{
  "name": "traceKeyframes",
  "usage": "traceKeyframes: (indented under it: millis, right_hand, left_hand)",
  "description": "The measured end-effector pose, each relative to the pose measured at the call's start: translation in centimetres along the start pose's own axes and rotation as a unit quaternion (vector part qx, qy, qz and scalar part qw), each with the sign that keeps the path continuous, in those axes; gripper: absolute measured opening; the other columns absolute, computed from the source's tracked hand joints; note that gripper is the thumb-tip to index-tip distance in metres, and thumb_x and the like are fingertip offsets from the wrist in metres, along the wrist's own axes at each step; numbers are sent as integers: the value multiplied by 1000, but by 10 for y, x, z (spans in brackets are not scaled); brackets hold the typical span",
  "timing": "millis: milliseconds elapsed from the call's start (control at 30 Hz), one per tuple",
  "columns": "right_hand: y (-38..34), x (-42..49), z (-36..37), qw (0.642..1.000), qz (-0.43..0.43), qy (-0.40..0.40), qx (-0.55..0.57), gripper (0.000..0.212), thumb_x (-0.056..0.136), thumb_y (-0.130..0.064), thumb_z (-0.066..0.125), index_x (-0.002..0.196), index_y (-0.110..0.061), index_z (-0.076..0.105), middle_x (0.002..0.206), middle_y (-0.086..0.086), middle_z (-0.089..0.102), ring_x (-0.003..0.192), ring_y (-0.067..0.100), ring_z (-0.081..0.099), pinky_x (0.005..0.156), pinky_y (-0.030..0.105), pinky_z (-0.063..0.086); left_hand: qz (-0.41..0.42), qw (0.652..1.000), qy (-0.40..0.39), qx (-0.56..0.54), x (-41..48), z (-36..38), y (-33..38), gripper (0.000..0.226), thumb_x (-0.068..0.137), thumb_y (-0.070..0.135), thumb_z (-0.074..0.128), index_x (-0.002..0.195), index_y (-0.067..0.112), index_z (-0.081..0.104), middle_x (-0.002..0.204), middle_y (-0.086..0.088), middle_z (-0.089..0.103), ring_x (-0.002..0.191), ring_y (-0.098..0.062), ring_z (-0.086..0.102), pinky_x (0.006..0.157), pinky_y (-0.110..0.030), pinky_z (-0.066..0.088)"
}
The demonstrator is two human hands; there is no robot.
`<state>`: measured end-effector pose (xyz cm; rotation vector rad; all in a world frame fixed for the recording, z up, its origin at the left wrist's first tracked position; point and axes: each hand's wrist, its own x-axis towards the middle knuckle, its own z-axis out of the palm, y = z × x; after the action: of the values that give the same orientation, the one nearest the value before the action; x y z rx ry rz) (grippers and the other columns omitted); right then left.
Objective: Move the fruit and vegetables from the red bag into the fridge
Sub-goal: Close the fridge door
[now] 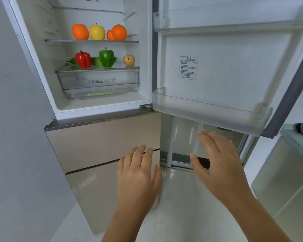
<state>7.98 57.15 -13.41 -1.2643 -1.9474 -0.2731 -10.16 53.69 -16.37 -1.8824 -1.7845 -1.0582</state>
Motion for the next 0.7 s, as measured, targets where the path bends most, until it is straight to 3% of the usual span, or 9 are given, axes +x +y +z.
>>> traceKeyframes:
  millis: [133, 333, 533, 700]
  right_hand:
    - [45, 9, -31, 998, 36, 42, -20, 50, 84, -38, 42, 121, -6, 53, 116, 13, 60, 107, 31, 54, 94, 41, 38]
    - [136, 48, -69, 992, 97, 68, -38, 47, 84, -22, 61, 127, -6, 49, 125, 17, 55, 115, 36, 47, 99, 49, 35]
    - [226, 90, -82, 990, 71, 105, -65, 49, 86, -31, 50, 123, 0, 50, 117, 24, 57, 106, 40, 53, 93, 49, 39]
    - [282, 126, -79, 986, 114, 114, -41, 58, 87, -27, 56, 137, -5, 34, 136, 24, 40, 122, 39, 40, 101, 54, 35]
  left_hand:
    - [34, 999, 2, -29, 11, 9, 41, 43, 83, 33, 41, 109, 9, 65, 109, -8, 66, 102, -28, 61, 89, -44, 46]
    - [77, 993, 34, -77, 55, 41, 112, 43, 82, 31, 43, 111, 8, 64, 113, -9, 64, 105, -30, 59, 87, -47, 49]
    - [104, 989, 61, -89, 97, 76, 172, 42, 82, 29, 44, 110, 6, 64, 112, -12, 64, 106, -31, 59, 89, -45, 47]
    - [102, 989, 71, -74, 116, 100, 190, 43, 82, 32, 44, 112, 8, 63, 115, -11, 63, 110, -27, 54, 93, -44, 44]
